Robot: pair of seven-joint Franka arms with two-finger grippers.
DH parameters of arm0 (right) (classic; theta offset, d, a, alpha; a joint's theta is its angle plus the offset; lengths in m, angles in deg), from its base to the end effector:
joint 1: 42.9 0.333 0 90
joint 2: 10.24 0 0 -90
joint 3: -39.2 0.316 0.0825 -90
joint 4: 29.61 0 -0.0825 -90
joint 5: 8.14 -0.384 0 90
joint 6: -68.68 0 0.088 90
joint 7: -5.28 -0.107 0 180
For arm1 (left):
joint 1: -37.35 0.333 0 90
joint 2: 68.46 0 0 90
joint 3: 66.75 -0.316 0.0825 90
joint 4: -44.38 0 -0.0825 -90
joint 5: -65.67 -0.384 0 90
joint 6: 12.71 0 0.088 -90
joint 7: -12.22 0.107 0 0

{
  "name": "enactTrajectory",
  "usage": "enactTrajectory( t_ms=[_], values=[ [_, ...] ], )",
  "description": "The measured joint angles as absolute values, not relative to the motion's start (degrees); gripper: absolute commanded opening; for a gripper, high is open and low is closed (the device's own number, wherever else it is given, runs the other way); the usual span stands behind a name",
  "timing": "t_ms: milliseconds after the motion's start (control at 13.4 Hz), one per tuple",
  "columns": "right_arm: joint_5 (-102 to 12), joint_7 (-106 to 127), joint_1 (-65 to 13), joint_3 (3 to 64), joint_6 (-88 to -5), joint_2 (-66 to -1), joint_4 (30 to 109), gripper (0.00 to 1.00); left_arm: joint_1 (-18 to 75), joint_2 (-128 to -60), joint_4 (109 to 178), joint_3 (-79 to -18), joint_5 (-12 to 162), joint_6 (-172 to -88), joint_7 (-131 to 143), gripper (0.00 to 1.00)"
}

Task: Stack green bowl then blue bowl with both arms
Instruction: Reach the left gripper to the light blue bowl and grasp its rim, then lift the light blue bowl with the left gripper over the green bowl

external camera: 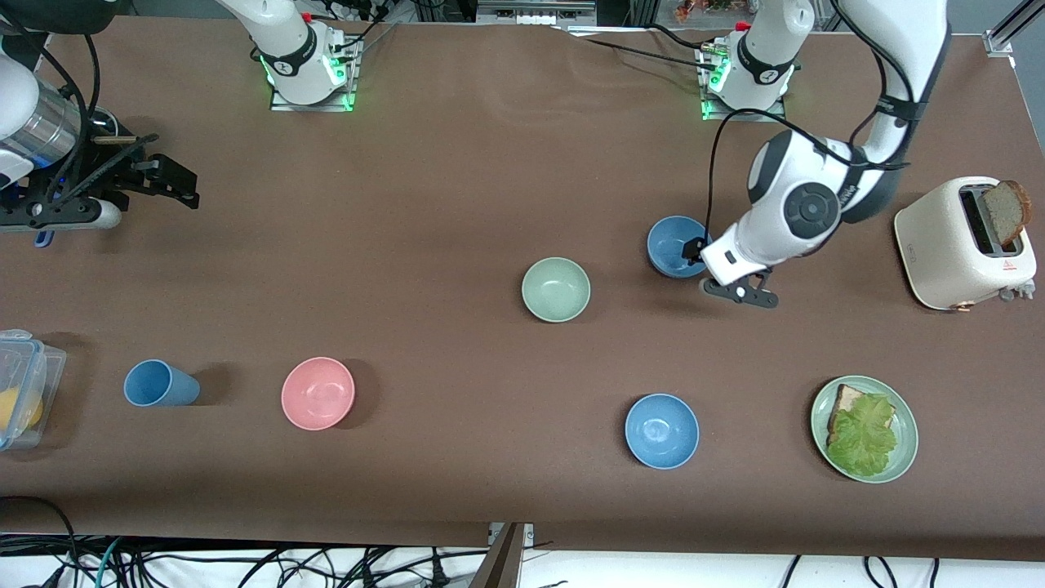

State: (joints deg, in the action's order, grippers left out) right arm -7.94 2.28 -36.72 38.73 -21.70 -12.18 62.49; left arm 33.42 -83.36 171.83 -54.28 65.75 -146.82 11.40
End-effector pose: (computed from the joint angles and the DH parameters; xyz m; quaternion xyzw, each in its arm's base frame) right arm 0.5602 0.0557 0.5889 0.9992 0.0237 -0.0317 0.0043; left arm 0.5112 -0.1514 0.2483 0.9883 -0.1330 -0.0723 0.0178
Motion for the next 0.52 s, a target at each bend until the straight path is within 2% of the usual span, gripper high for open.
enactTrajectory(
  t_ms=[75, 149, 224, 299, 448, 523],
  values=[
    [-7.94, 2.28, -36.72, 38.73, -21.7, -12.18, 62.49, 1.0, 33.41, -83.4, 174.28, -54.24, 65.48, -149.59, 12.52, 0.95],
    [-7.94, 2.28, -36.72, 38.72, -21.7, -12.18, 62.49, 1.0, 33.38, -83.45, 175.56, -54.07, 65.21, -150.93, 13.49, 0.84],
    [-7.93, 2.28, -36.72, 38.72, -21.7, -12.18, 62.49, 1.0, 33.2, -83.46, 176.06, -53.59, 64.43, -151.34, 13.99, 0.71],
    [-7.94, 2.28, -36.72, 38.71, -21.7, -12.18, 62.49, 1.0, 32.8, -83.52, 176.19, -53.13, 62.73, -151.36, 14.0, 0.5],
    [-7.94, 2.28, -36.72, 38.71, -21.7, -12.18, 62.49, 1.0, 32.03, -84.05, 176.26, -52.81, 58.44, -151.36, 13.99, 0.31],
    [-7.94, 2.28, -36.72, 38.71, -21.7, -12.18, 62.49, 1.0, 31.97, -84.53, 176.27, -52.75, 56.89, -151.36, 13.99, 0.3]
  ],
)
